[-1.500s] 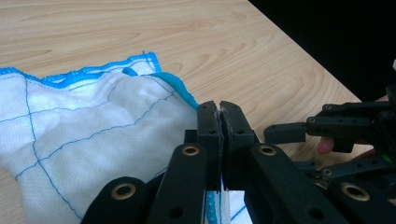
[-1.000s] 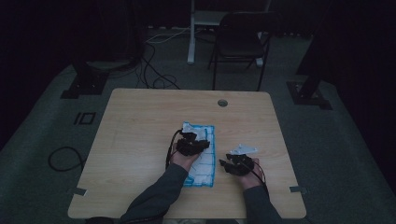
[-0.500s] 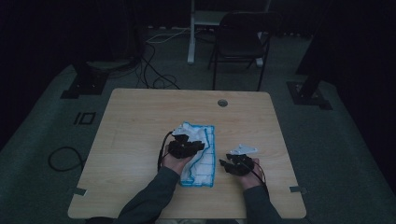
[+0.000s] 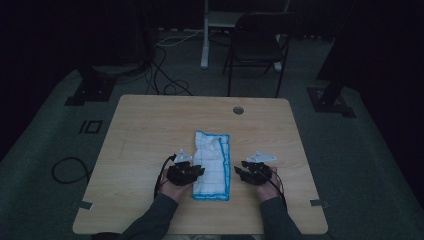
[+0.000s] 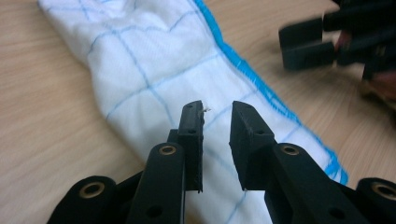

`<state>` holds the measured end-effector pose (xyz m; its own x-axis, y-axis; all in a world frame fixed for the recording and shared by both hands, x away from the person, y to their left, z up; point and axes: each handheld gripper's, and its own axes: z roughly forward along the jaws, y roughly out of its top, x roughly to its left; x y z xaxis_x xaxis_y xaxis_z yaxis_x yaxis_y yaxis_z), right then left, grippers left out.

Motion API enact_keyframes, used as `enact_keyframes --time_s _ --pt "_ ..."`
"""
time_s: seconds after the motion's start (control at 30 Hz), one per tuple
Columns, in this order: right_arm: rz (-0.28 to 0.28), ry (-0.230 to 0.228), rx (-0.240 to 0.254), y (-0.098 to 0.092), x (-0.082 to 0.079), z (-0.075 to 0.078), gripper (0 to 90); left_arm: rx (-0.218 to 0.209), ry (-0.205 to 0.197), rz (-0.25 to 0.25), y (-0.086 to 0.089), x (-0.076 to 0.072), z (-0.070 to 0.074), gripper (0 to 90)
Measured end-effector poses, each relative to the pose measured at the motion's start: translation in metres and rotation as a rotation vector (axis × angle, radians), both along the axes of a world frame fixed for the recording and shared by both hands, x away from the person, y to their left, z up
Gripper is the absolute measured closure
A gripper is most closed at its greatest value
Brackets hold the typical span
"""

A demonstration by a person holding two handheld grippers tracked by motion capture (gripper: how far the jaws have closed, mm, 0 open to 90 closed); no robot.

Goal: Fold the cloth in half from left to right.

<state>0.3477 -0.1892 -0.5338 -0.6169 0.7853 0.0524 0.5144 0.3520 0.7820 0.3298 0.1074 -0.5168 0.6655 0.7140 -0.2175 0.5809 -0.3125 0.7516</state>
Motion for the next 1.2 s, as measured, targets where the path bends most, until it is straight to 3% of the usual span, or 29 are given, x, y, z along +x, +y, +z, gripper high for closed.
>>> enact_keyframes --time_s 0.27,0.53,0.87,1.07,1.1,1.13,1.17,1.2 --pt "0.013 -0.051 0.022 0.019 0.017 0.019 70.2 0.037 -0.012 0.015 0.017 -0.016 -0.008 74.3" --pt "-0.001 -0.065 0.048 0.04 0.044 0.035 68.5 0.015 -0.003 0.037 0.023 -0.018 -0.019 72.6" --pt "-0.068 -0.041 0.075 0.06 0.086 0.047 65.3 0.026 0.012 0.044 0.023 -0.018 -0.023 71.8" --pt "-0.079 -0.002 0.085 0.07 0.104 0.04 63.9 0.03 0.015 0.046 0.022 -0.019 -0.024 71.8" --pt "-0.091 0.03 0.078 0.074 0.111 0.03 62.5 0.03 0.017 0.046 0.023 -0.019 -0.024 71.8" --pt "-0.091 0.03 0.078 0.074 0.111 0.03 62.5 0.03 0.017 0.046 0.023 -0.019 -0.024 71.9" --pt "-0.11 0.072 0.058 0.076 0.116 0.019 60.4 0.028 0.017 0.047 0.023 -0.019 -0.024 71.8" --pt "-0.11 0.072 0.058 0.076 0.116 0.019 60.4 0.028 0.017 0.047 0.023 -0.019 -0.024 71.8"
